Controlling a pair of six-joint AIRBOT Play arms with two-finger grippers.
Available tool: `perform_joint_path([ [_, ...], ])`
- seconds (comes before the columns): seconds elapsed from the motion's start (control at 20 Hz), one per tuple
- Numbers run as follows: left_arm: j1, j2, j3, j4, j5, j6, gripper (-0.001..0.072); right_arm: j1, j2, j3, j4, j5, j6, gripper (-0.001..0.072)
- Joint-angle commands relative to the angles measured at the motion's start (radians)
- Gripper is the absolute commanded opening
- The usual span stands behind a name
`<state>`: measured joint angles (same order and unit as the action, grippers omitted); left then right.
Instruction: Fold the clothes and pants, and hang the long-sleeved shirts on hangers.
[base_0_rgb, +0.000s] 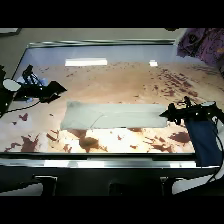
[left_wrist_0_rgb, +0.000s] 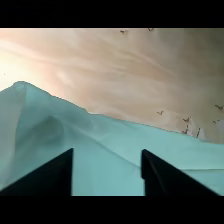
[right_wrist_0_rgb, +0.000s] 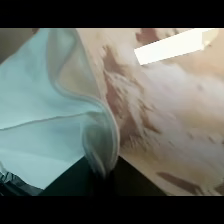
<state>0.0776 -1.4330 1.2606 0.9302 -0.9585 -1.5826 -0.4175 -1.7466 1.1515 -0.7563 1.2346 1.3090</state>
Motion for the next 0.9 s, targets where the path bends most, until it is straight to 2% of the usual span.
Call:
perform_joint_path([
  [0.0, -0.051, -0.011, 0.001, -0.047, 0.018, 0.002, 0.0054, 0.017, 0.074, 0.006, 0.017, 0.003, 0.022, 0.0031],
  [0.05, -0.089, -0.022, 0.001, -0.073, 0.038, 0.009, 0.0015, 0.017, 0.117, 0.024, -0.04, 0.005, 0.104, 0.0031],
  [0.1, -0.134, -0.036, 0.001, -0.093, 0.065, 0.008, 0.0015, 0.017, 0.159, 0.045, -0.082, 0.017, 0.159, 0.0031],
  [0.2, -0.245, -0.082, 0.001, -0.161, 0.127, 0.008, 0.0015, 0.017, 0.242, 0.108, -0.143, 0.074, 0.228, 0.003],
  [0.4, -0.51, -0.224, 0.014, -0.408, 0.288, 0.008, 0.0014, 0.017, 0.354, 0.254, -0.192, 0.198, 0.362, 0.003],
  [0.6, -0.737, -0.408, 0.185, -0.549, 0.403, 0.008, 0.0014, 0.017, 0.437, 0.363, -0.2, 0.252, 0.399, 0.003],
  [0.75, -0.847, -0.562, 0.401, -0.622, 0.407, 0.0, 0.0014, 0.017, 0.495, 0.372, -0.199, 0.275, 0.421, 0.003],
  [0.85, -0.897, -0.65, 0.534, -0.643, 0.41, -0.039, 0.0015, 0.017, 0.522, 0.372, -0.2, 0.294, 0.421, 0.003],
])
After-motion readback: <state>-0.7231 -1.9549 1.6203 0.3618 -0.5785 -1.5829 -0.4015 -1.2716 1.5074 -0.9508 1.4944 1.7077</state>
